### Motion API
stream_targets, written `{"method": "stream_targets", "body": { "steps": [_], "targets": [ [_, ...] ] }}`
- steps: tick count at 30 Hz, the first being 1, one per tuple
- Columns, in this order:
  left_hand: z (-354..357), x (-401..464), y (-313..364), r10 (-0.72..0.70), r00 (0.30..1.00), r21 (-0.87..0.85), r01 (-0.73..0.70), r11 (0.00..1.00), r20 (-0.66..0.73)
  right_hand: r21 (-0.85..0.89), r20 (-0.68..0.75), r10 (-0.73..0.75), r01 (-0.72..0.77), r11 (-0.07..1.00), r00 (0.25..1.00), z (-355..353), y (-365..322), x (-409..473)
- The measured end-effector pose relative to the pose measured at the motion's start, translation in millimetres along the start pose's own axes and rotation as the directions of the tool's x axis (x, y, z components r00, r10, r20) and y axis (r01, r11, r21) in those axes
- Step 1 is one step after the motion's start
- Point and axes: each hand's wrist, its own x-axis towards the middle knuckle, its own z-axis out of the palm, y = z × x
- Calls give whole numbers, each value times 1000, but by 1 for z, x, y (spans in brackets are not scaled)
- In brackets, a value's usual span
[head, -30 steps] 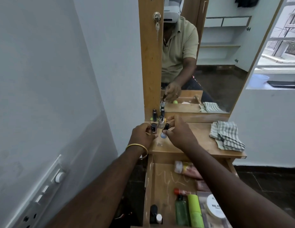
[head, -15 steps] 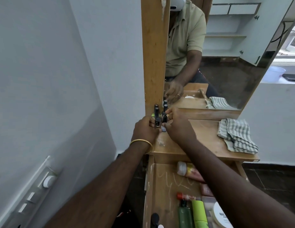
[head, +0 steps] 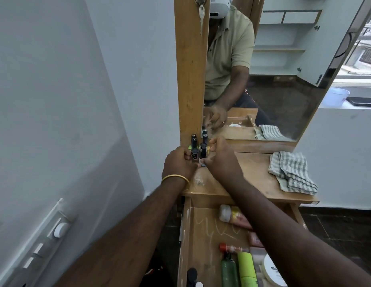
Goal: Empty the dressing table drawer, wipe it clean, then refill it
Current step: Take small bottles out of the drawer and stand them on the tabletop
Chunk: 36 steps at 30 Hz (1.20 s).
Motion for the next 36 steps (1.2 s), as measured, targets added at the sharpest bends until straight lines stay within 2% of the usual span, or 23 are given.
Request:
{"method": "stream_targets", "body": {
  "steps": [10, 16, 19, 23, 26, 36],
  "targets": [
    [-40, -51, 13, 35, 998, 77, -38, 996, 44, -34, 18, -60, 61, 998, 998, -35, -27, -47],
    [-56, -106, 10, 51, 998, 108, -56, 993, 44, -120, 167, -9, 30, 992, 986, -36, -33, -108],
    [-57, -130, 3, 61, 996, 139, -70, 988, 68, -204, 331, 73, -4, 979, 941, -29, -29, -139],
    [-58, -158, -6, 64, 994, 165, -79, 983, 94, -340, 551, 126, 84, 937, 825, -19, -21, -172],
    [-59, -172, -12, 68, 993, 162, -84, 983, 101, -376, 591, 117, 144, 915, 798, -11, -19, -185],
    [-62, -179, -26, 37, 994, 150, -52, 987, 100, -393, 692, 147, 199, 898, 707, 3, -19, -185]
  ]
}}
